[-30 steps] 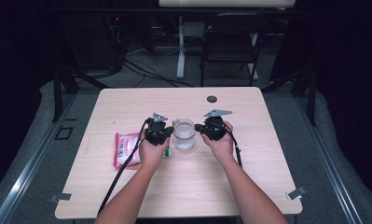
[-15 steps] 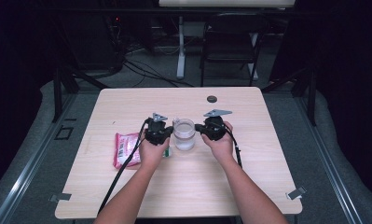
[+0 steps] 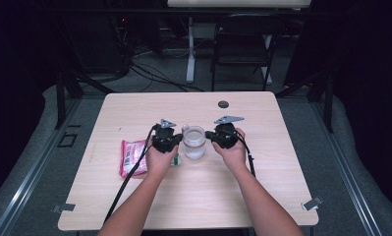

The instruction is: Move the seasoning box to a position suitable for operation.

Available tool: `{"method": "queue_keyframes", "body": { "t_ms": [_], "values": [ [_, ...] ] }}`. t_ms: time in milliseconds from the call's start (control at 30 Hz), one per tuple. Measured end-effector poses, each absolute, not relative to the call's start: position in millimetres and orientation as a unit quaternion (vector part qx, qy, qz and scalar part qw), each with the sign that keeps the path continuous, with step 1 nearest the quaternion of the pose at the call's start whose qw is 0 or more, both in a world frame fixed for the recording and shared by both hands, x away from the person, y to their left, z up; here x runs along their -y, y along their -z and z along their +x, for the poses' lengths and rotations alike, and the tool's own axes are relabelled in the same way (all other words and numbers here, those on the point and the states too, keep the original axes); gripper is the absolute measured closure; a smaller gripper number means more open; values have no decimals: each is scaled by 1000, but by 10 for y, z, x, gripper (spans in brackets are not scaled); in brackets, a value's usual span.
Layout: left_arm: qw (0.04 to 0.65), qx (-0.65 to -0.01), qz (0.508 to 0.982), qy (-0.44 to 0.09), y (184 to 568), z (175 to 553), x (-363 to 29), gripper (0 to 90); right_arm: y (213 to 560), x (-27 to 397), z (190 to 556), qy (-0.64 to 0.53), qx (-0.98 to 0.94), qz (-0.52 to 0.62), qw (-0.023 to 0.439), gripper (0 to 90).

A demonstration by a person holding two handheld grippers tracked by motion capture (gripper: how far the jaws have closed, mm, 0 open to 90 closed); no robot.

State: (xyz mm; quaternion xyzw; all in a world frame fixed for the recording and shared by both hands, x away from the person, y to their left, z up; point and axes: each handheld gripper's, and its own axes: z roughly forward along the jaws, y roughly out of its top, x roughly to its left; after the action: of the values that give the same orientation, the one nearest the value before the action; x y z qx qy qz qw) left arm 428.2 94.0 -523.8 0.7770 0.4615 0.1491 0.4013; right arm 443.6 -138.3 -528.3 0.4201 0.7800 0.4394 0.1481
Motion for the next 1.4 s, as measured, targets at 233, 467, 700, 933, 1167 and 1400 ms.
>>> {"method": "queue_keyframes", "body": {
  "t_ms": [233,467,700,933,1167,1400],
  "values": [
    [410,-434,792,-127,5224,4246,-928,900,5273,1432,4281,-436,-787,410,150,900],
    [405,-382,823,-110,5196,4152,-830,900,5251,1562,4007,-422,-792,412,159,900],
    [418,-340,838,-83,5208,4114,-729,900,5229,1687,3652,-410,-797,408,175,900],
    [444,-306,841,-34,5216,4095,-613,900,5235,1773,3427,-398,-802,409,179,900],
    [438,-260,860,-36,5207,3963,-338,900,5244,1745,3271,-388,-820,388,164,900],
    [449,-249,857,-37,5166,3954,-320,900,5299,1790,3250,-383,-818,397,163,862]
  ]
}}
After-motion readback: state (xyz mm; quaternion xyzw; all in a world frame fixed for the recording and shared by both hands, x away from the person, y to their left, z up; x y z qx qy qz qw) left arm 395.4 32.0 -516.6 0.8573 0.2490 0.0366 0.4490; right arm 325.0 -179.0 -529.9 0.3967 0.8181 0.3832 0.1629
